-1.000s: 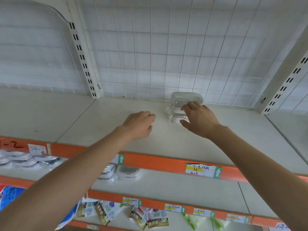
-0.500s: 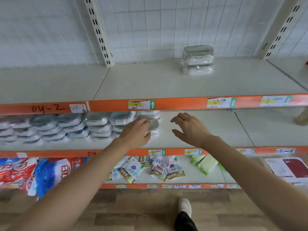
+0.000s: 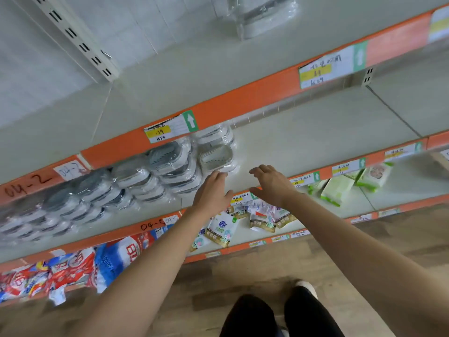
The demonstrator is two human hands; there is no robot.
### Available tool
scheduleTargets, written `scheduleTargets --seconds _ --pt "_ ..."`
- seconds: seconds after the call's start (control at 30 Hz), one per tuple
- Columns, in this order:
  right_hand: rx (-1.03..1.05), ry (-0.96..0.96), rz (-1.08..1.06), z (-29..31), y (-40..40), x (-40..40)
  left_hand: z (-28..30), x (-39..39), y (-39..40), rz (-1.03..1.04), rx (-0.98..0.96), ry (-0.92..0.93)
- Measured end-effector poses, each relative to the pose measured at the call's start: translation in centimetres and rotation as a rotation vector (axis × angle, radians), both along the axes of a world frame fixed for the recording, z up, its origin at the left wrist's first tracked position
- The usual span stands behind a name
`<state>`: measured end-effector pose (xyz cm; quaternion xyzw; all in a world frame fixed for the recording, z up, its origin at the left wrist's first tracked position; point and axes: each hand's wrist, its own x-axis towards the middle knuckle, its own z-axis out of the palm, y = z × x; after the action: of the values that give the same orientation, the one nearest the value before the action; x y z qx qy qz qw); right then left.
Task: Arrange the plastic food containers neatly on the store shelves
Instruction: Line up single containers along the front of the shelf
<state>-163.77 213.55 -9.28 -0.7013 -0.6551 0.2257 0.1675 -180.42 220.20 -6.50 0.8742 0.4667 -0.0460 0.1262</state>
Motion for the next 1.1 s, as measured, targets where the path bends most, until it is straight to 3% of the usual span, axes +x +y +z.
scheduleTargets --seconds 0.27,0.53,0.73,0.97,1.1 --pt "-0.069 0.076 -0.149 -6.6 3.6 1.1 -3.6 1.0 7.0 -0.036 0.013 0.088" --pt "0.011 0.17 -0.259 -10.5 8.3 0.2 -7.5 1.9 14.4 -0.079 0.021 0.284" --pt "-0.014 0.233 -0.309 -12.4 10.0 -1.4 -8.6 1.3 16.5 -0.131 0.217 0.209" --pt "0.056 0.451 -0.293 -12.6 14.2 -3.8 -8.1 -0.2 16.2 -0.021 0.137 -0.057" --pt "0.032 0.295 -0.272 -13.6 15.8 -4.0 -7.6 -0.1 16.4 -0.018 0.096 -0.04"
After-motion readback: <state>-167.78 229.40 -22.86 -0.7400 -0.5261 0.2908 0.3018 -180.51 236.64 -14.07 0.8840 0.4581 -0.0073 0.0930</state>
